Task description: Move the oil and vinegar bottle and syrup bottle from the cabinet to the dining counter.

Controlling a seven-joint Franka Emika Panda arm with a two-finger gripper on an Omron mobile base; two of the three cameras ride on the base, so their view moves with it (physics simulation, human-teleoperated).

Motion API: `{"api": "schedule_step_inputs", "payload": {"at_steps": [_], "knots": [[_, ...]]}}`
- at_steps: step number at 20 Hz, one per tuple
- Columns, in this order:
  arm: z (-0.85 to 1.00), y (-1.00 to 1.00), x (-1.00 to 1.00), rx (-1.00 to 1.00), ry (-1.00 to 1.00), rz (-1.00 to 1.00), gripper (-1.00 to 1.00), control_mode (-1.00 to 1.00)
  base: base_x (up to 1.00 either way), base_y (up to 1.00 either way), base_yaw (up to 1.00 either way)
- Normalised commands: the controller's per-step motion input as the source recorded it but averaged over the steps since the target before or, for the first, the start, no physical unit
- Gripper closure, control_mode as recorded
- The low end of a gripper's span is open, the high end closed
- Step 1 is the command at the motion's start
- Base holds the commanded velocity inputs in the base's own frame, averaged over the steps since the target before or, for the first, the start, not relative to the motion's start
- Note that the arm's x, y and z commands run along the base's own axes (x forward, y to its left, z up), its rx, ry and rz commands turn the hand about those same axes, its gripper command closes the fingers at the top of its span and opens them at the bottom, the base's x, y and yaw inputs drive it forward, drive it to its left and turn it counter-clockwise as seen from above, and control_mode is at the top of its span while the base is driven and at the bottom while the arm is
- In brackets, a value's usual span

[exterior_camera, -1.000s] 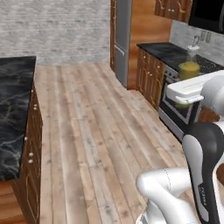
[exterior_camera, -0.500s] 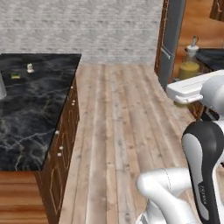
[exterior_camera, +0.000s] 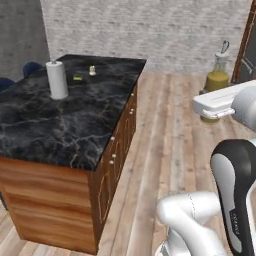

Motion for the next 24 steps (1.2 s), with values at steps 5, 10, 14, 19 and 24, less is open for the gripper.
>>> {"api": "schedule_step_inputs", "payload": {"at_steps": [5,10,14,19,24], "knots": [[0.00,0.00,0.00,0.00,0.00,0.00,1.00,1.00,0.00,0.78,0.40],[0.00,0.00,0.00,0.00,0.00,0.00,1.00,1.00,0.00,0.90,0.36],[0.00,0.00,0.00,0.00,0.00,0.00,1.00,1.00,0.02,0.98,0.22],[0.00,0.00,0.00,0.00,0.00,0.00,1.00,1.00,0.19,1.00,0.02],[0.00,0.00,0.00,0.00,0.00,0.00,1.00,1.00,0.30,1.00,-0.05]]}}
